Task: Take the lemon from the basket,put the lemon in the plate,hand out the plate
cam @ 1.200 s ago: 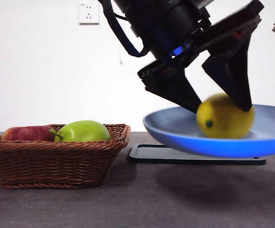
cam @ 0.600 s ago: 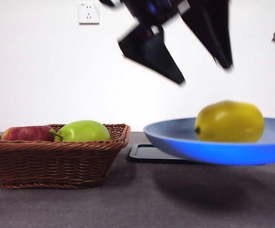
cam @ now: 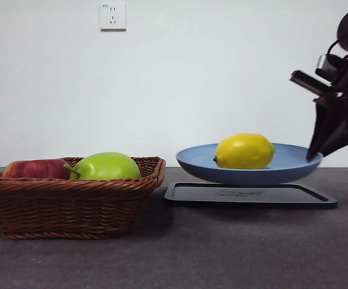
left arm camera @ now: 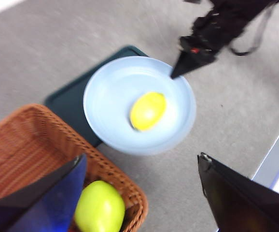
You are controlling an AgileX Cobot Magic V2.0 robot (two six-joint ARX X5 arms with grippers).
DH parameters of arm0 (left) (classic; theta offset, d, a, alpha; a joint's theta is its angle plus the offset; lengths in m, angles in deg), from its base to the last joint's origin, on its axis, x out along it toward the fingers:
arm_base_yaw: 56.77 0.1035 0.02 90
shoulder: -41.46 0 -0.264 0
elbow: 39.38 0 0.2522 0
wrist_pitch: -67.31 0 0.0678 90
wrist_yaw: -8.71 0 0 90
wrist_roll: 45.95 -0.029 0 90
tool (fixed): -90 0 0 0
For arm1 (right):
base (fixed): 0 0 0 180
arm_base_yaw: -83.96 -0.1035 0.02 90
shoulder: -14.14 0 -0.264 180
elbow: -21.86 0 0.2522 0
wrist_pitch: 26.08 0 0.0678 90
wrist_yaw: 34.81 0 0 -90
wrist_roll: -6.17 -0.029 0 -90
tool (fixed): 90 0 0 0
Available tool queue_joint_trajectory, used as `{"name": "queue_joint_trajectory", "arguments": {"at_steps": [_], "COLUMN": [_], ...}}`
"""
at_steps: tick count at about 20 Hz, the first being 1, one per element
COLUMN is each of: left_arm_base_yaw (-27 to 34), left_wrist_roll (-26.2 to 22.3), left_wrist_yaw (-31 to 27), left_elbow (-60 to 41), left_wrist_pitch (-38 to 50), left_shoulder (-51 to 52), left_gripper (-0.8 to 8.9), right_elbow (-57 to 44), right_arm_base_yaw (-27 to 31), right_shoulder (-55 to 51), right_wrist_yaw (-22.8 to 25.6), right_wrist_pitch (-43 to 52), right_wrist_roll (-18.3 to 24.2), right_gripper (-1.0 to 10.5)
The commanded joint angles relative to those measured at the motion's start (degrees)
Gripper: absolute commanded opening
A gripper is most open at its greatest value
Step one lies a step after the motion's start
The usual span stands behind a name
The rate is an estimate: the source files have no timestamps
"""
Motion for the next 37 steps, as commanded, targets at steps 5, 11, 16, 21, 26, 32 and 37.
{"name": "queue_joint_trajectory", "arguments": {"at_steps": [5,11,16,21,26,32,37], "left_arm_base_yaw": [-0.4,-0.4,-0.4,-0.4,-0.2,1.7,6.2], "left_wrist_roll": [-0.2,-0.2,-0.2,-1.4,-5.0,-9.1,-10.8], "left_wrist_yaw": [-0.2,-1.5,-1.6,-4.7,-6.7,-7.5,-7.4], "left_elbow": [1.1,1.1,1.1,1.1,1.1,1.1,1.1], "left_wrist_pitch": [-1.6,-1.9,-1.9,-1.6,-1.6,-1.0,-1.7], "left_shoulder": [3.3,3.3,3.3,3.3,1.3,-0.3,-0.3], "left_gripper": [4.02,4.02,4.02,4.01,3.73,0.40,0.06], "right_elbow": [12.9,15.4,15.4,15.4,15.4,15.4,15.2], "right_arm_base_yaw": [2.5,3.2,3.2,3.1,2.4,-4.7,-14.9], "right_shoulder": [14.6,21.1,21.2,17.4,6.5,-9.1,-19.7], "right_wrist_yaw": [-0.6,-0.2,-0.6,-0.5,-0.2,3.8,14.8], "right_wrist_pitch": [1.8,2.2,3.8,1.6,-7.1,-16.1,-17.0], "right_wrist_roll": [-3.5,-3.7,-2.8,1.0,6.1,10.3,11.6], "right_gripper": [0.0,0.0,2.2,2.4,2.3,0.5,0.0]}}
